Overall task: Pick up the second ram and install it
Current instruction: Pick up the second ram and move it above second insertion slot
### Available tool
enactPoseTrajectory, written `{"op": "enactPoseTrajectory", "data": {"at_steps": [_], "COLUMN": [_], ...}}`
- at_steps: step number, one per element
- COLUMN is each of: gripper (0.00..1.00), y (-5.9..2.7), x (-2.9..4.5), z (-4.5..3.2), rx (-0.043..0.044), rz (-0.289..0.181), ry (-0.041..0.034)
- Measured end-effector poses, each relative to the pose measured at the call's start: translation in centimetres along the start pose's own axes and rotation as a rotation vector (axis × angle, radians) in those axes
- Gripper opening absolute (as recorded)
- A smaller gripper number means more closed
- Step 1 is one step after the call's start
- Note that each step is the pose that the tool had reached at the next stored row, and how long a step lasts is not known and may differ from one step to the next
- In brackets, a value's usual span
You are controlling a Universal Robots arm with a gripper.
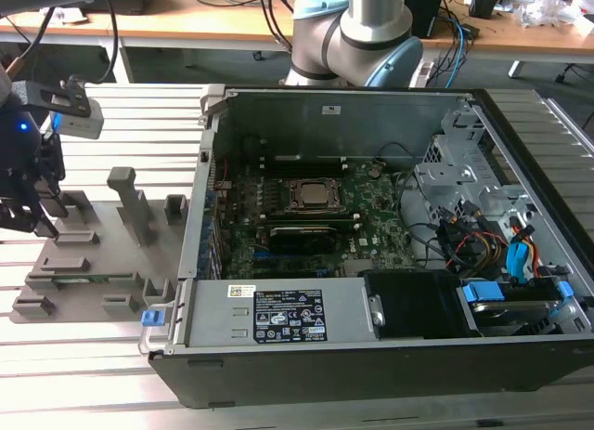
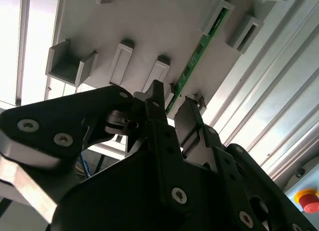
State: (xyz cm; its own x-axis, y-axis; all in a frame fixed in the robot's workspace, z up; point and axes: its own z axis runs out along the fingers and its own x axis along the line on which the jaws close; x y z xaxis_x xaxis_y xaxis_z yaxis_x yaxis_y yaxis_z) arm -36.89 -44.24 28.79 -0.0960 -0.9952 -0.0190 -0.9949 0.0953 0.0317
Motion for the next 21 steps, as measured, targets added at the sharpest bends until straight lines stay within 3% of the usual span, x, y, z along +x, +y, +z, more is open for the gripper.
{"op": "enactPoseTrajectory", "data": {"at_steps": [5, 21], "gripper": [0.36, 0.36], "y": [-0.02, -0.10], "x": [0.00, 0.05], "z": [0.29, 2.44], "rx": [0.0001, 0.0000], "rz": [0.000, 0.000], "ry": [-0.0001, -0.0001]}}
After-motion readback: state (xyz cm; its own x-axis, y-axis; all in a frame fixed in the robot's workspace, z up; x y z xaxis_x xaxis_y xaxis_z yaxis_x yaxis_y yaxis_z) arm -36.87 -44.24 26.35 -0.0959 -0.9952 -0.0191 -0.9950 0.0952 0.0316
